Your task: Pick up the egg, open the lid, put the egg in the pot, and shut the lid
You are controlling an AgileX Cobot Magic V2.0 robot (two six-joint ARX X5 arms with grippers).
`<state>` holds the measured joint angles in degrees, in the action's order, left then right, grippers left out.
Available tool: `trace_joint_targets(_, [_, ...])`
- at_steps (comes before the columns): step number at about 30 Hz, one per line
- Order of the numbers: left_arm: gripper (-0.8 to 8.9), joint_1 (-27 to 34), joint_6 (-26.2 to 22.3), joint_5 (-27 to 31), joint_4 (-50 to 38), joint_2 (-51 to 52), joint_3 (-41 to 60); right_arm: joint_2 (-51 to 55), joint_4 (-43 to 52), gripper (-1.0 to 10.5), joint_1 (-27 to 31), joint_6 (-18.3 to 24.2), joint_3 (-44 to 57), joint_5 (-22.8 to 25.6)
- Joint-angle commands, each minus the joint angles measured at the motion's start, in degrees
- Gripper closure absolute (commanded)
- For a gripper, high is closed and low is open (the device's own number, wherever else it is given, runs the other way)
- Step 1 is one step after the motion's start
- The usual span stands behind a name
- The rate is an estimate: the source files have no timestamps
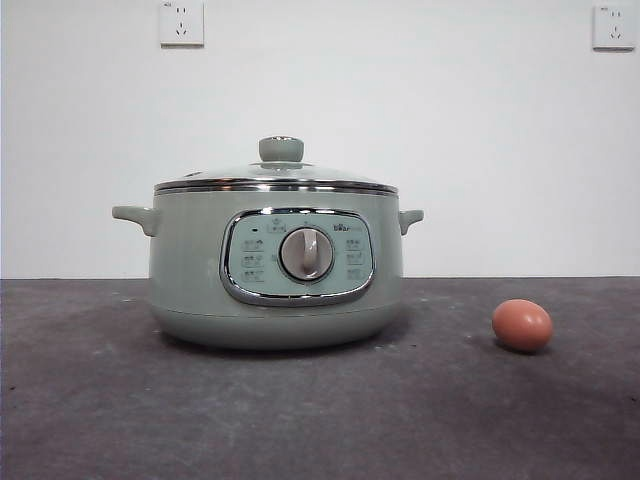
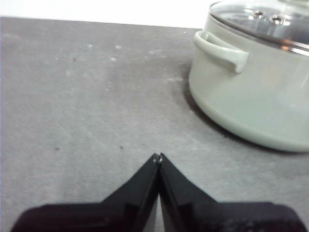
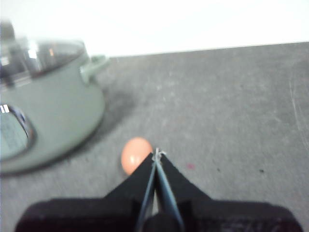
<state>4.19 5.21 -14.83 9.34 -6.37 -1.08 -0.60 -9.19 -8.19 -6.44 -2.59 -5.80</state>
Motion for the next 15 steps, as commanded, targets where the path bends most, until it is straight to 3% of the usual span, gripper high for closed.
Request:
trace_joint_targets(1, [8.19,0.1,6.1,-0.6,0.1,0.0,-1.3,0.0,1.5,9.6,0.0,-6.1,-1.5,0.2])
trace_joint_targets(8, [8.19,0.1,8.1,-0.7,4.7,-0.9,-10.2,-2.8,0.9,9.6,0.0,-7.2,-9.1,0.2])
trace_joint_targets(15, [8.19,0.1,5.9,-2.2,14.3,-6.7,-24.5,-12.8,-9.3,9.6,0.0,-5.8,-24.2,-0.1])
